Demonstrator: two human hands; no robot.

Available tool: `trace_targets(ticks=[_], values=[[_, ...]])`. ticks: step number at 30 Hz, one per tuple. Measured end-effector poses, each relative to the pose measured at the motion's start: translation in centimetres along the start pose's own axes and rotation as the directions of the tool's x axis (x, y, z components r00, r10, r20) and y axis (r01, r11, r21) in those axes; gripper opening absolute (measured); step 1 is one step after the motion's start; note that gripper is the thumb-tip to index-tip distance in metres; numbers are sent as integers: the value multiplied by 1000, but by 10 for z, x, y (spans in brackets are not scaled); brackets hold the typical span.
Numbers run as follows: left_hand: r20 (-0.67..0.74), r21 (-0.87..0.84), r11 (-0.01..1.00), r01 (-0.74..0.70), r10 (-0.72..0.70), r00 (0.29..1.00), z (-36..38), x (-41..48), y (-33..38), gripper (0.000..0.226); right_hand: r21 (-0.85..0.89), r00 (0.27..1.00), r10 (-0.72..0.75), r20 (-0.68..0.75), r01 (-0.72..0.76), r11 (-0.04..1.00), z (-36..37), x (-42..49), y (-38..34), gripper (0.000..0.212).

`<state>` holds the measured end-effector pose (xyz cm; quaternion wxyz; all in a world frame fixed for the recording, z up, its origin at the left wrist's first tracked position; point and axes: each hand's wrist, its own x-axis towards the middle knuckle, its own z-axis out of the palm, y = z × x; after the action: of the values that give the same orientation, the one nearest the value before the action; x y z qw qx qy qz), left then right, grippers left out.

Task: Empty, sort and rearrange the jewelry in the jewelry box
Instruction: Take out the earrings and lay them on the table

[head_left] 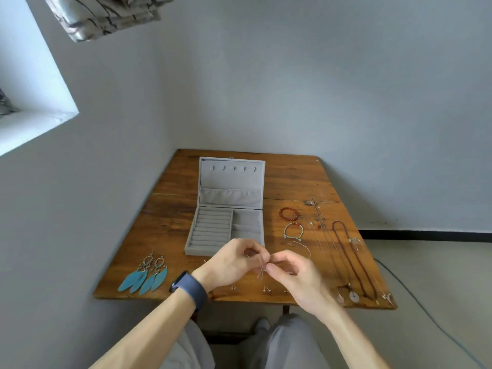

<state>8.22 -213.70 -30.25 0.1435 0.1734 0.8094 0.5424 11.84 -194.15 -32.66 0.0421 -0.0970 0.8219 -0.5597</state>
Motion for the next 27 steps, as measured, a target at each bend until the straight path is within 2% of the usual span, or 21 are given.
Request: trace_targets(ticks=[3, 8, 11, 14, 16, 18, 20, 22, 24, 26, 27], values=[[12, -20, 1000, 4, -4, 1000, -2, -15, -7, 16, 29, 999, 38, 2, -38, 999, 11, -13, 0, 9], [62, 158, 987, -18, 8, 998, -7, -25, -16, 20, 30, 996, 92, 7, -92, 995, 11, -27, 5, 8], [107, 263, 963, -51, 24, 994, -6, -25, -18, 17, -69, 993, 110, -44, -113, 991, 7, -31, 8, 8], [154, 362, 929, -76, 21, 988, -3, -25, -20, 16, -78, 986, 92, -140, -104, 992, 0, -35, 10, 10], [169, 399, 913, -91, 25, 985, 0, -24, -19, 17, -5, 983, 110, -149, -112, 994, -3, -40, 10, 15], [180, 409, 906, -108, 36, 983, 5, -24, -18, 17, 206, 982, 164, -95, -142, 968, -1, -45, 9, 22], [173, 411, 904, -114, 46, 984, 13, -23, -16, 16, 480, 971, 235, -38, -188, 857, 3, -48, 7, 23], [135, 360, 930, -77, 30, 990, 21, -22, -14, 15, 691, 953, 304, -7, -215, 691, 4, -49, 6, 17], [132, 115, 992, 47, -63, 989, 28, -21, -11, 13, 807, 935, 353, 33, -233, 543, 3, -51, 7, 14], [179, -125, 980, 156, -132, 975, 31, -22, -5, 16, 858, 921, 386, 59, -245, 452, 2, -54, 12, 15], [193, -172, 971, 168, -133, 972, 31, -22, -3, 18, 875, 912, 405, 64, -246, 416, 1, -56, 14, 16]])
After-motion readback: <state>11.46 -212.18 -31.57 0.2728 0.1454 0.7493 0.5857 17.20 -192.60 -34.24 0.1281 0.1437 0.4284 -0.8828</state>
